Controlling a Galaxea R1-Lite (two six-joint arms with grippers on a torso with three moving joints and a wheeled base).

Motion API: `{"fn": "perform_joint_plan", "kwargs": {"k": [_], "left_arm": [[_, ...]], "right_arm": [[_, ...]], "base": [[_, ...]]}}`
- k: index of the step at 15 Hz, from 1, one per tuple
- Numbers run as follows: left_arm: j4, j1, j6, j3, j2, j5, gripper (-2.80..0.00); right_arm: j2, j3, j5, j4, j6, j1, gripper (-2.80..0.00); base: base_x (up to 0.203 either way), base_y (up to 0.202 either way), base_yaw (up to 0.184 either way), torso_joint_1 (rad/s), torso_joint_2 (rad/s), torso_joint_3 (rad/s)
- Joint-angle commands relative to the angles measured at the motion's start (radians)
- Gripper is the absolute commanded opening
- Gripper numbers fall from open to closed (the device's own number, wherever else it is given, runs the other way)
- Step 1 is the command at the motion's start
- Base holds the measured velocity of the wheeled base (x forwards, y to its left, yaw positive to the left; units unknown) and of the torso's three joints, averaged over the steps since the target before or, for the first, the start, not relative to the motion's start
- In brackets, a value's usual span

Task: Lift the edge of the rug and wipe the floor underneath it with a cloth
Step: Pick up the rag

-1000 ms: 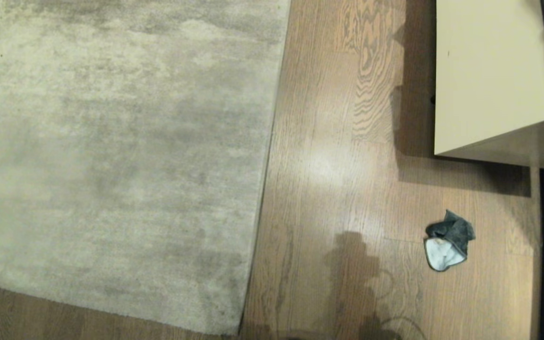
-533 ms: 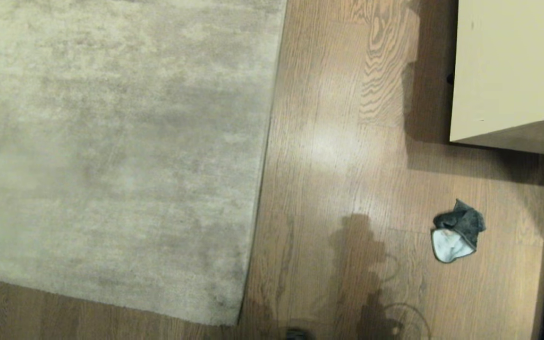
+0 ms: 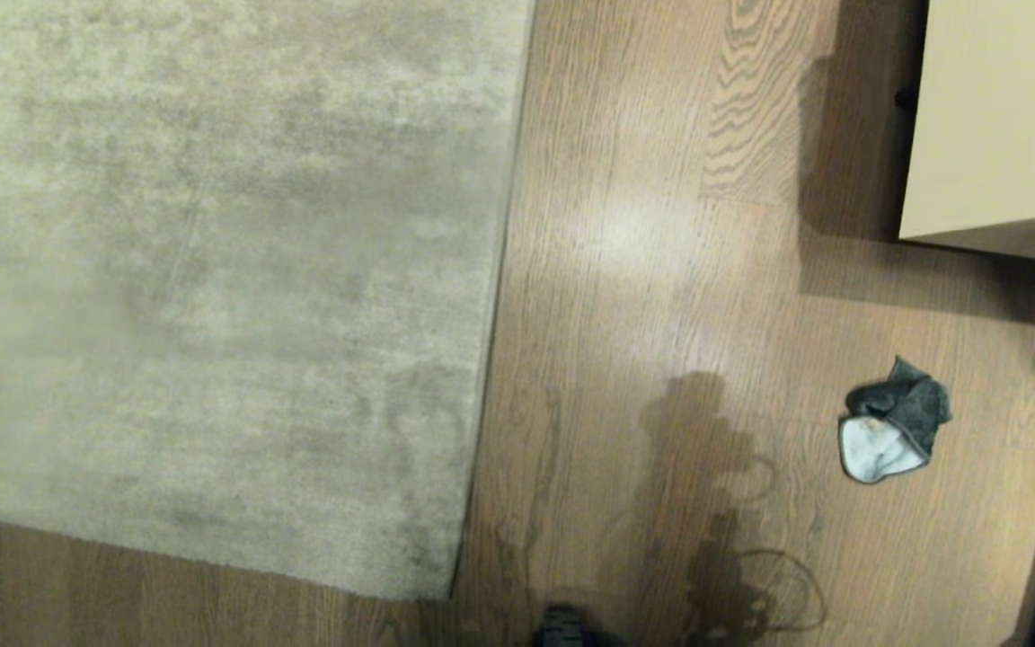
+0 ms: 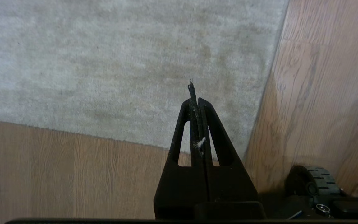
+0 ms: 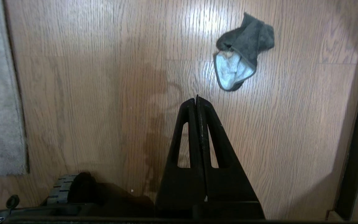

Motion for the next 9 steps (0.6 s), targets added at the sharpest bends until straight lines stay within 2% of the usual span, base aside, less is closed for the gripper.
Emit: {"fn": "perform_joint_plan", "kwargs": {"k": [1,9], "left_arm": [[0.000,0.000,-0.001,0.000,0.002,0.000,-2.80],[0.000,0.000,-0.001,0.000,0.002,0.000,-2.80]], "right_arm": [[0.000,0.000,0.000,0.000,0.000,0.000,-2.80],[0.002,0.000,0.000,0.000,0.000,0.000,-2.80]], "base": [[0.000,0.000,0.000,-0.002,0.00,-0.189],[0.000,0.000,0.000,0.001,0.00,-0.197]]}}
